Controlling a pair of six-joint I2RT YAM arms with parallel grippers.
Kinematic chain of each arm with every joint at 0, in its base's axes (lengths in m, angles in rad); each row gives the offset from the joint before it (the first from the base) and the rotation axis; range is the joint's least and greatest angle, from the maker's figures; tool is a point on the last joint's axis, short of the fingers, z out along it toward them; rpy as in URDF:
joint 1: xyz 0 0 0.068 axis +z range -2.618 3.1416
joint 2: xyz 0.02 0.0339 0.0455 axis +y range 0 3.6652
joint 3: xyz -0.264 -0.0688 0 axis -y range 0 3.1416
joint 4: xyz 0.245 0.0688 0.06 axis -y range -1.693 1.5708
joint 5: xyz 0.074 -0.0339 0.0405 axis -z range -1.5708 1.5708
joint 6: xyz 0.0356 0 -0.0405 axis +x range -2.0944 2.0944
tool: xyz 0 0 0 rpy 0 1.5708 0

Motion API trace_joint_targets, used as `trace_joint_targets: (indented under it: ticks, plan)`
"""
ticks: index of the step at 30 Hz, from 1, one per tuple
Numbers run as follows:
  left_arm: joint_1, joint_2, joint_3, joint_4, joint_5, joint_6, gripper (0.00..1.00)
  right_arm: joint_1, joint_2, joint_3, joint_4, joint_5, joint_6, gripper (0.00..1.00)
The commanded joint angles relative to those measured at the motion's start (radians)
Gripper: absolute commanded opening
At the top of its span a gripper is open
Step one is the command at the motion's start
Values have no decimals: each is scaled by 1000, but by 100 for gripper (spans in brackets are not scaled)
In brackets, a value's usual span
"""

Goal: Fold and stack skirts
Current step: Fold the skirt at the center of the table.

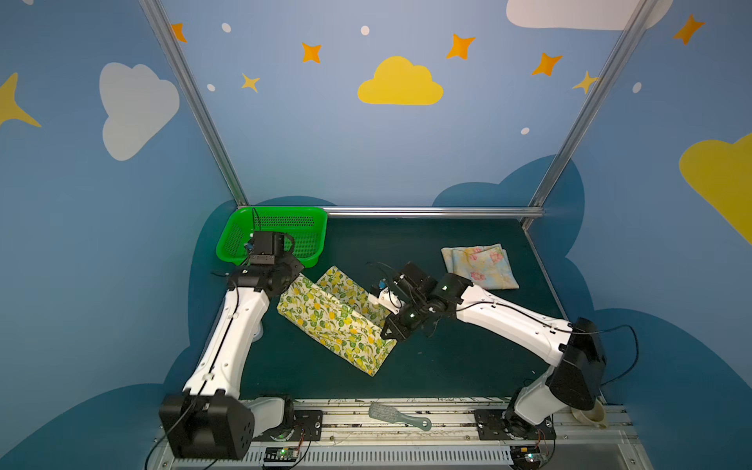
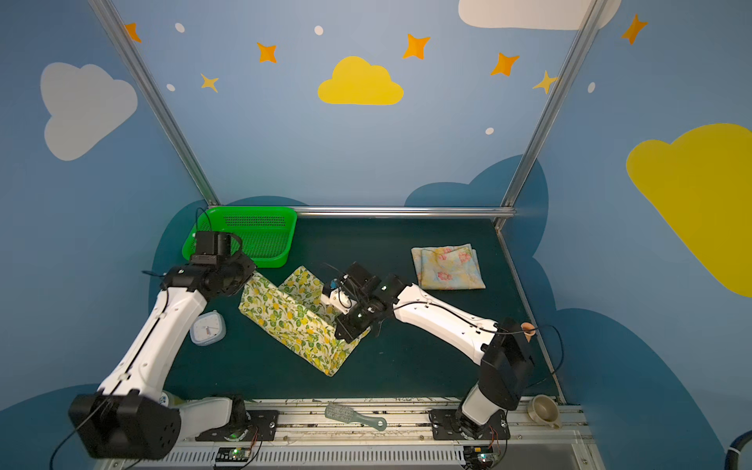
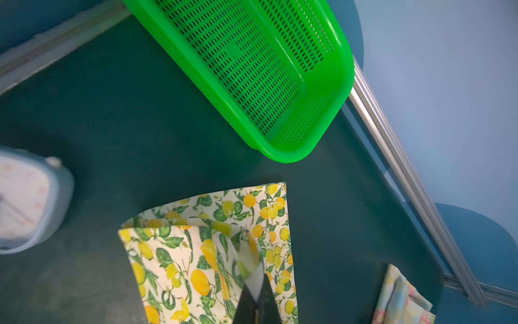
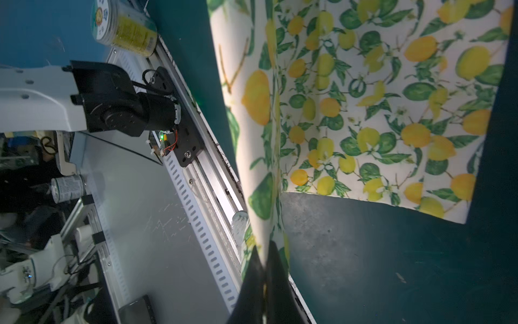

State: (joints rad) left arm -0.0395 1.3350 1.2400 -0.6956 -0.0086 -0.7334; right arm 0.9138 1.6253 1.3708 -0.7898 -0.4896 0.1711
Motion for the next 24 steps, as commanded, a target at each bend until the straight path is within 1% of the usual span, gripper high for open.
trace_joint_targets:
  ticks: [1, 3, 7, 9, 13, 16, 19, 22, 24]
  plan:
    - [-33, 137, 75, 88, -50, 8, 4, -89, 55, -17, -45, -140, -27, 0]
    - [-52, 238, 151, 80, -52, 23, 4, -143, 91, -14, -46, -162, -27, 0]
    - [-69, 407, 287, 19, -28, 44, 4, -207, 164, -6, -61, -182, -45, 0]
    - [-81, 469, 325, 6, -34, 49, 4, -228, 208, 5, -71, -187, -49, 0]
    - [-91, 532, 346, 0, -40, 43, 4, -240, 265, 14, -77, -195, -39, 0]
    - [-91, 527, 333, -30, -63, 45, 4, -228, 257, 5, -81, -184, -32, 0]
    - [-86, 469, 279, -29, -83, 47, 4, -194, 233, 0, -85, -171, -27, 0]
    - [-70, 381, 218, -50, -97, 47, 4, -126, 208, 12, -113, -134, -23, 0]
    - [-54, 303, 170, -64, -107, 54, 4, -57, 184, 19, -128, -108, -17, 0]
